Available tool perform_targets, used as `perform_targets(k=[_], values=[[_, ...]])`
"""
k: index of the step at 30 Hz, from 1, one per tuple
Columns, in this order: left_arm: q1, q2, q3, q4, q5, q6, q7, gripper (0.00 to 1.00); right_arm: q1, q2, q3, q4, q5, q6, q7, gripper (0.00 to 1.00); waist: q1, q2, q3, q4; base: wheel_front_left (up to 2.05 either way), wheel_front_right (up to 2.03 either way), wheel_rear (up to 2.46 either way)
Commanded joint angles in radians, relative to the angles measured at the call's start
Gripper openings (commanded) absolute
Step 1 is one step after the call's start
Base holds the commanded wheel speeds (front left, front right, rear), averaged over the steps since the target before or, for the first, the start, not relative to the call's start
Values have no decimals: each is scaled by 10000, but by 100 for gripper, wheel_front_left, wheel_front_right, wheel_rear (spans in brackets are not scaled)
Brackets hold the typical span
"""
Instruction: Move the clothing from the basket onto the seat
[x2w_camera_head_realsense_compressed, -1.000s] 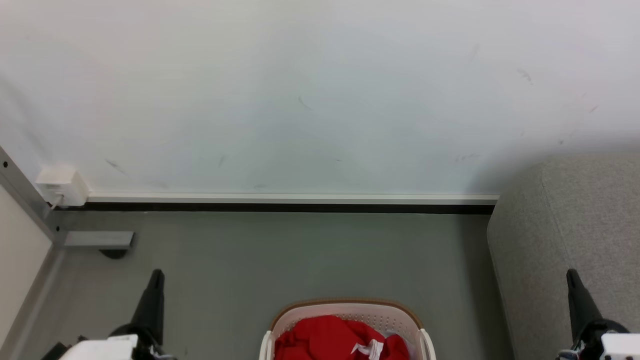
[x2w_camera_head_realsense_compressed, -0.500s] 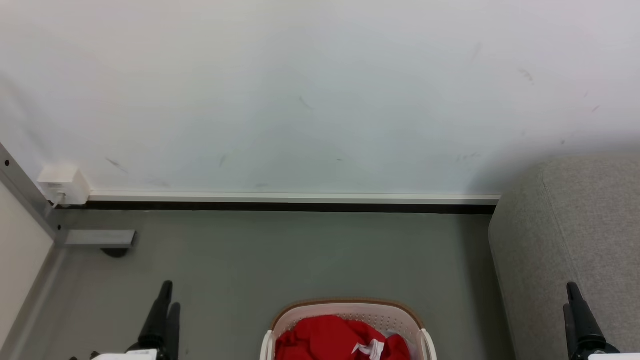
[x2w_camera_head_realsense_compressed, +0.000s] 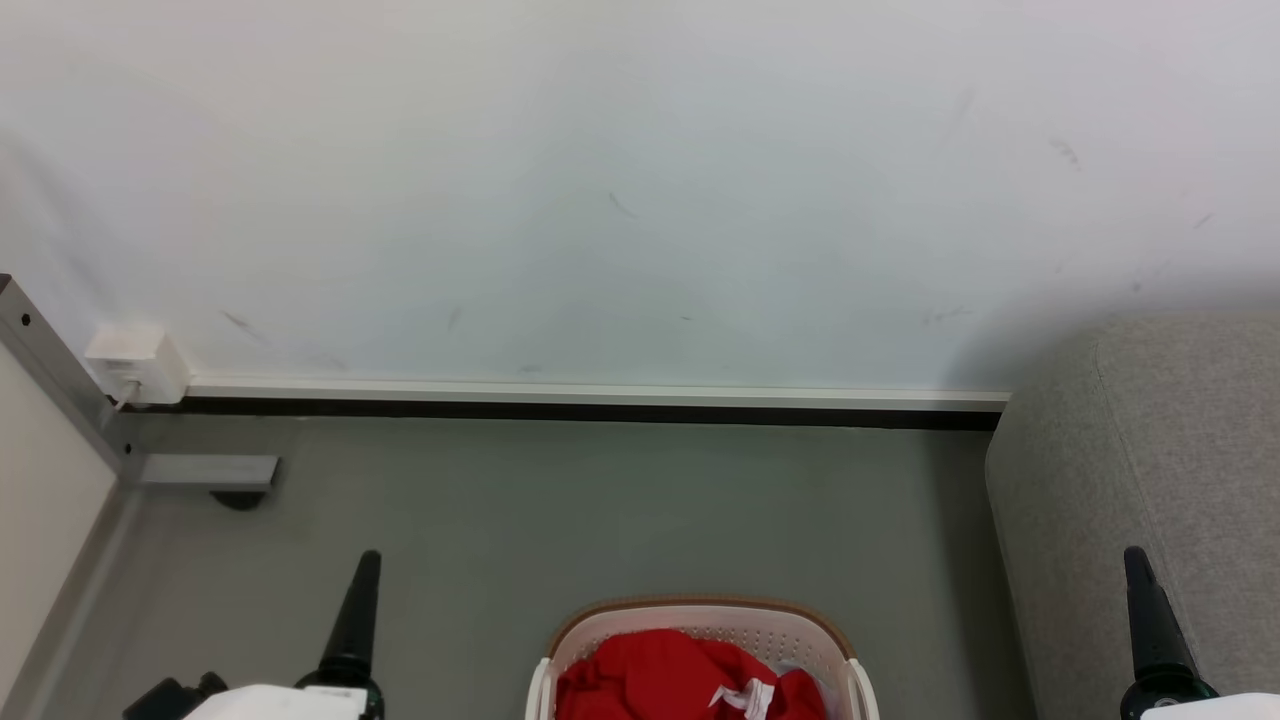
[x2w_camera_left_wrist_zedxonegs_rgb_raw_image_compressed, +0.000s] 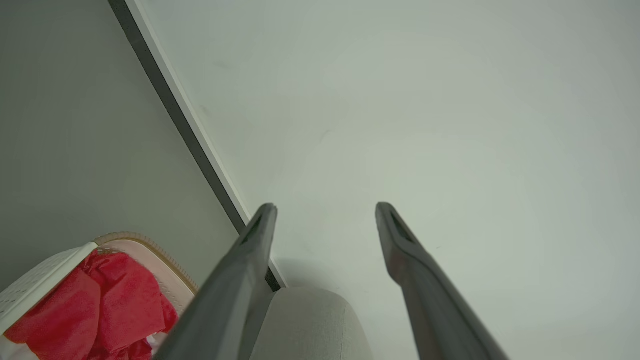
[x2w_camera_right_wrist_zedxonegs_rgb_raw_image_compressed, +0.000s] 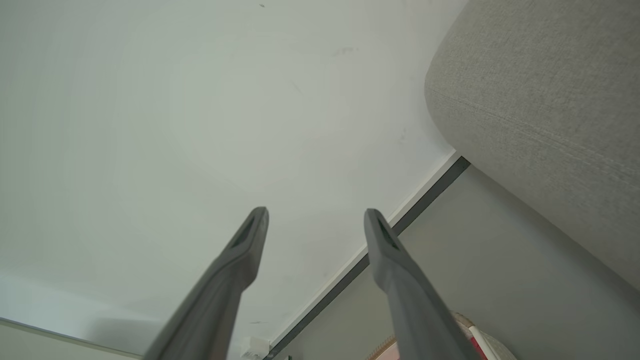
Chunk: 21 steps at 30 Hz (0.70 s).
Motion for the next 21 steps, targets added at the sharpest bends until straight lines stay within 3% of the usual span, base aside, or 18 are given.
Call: perform_targets(k=[1,21], values=[[-143,91,-92,-269,519,105,-121,100,-41,-201,67,-280,-710,-5,-160,100,0,0,2,14,0,0,0],[-56,126,-954,-829,4729,881,-808,100,173,-549,491,-504,-4544,-9,-846,100,0,0,2,134,0,0,0]])
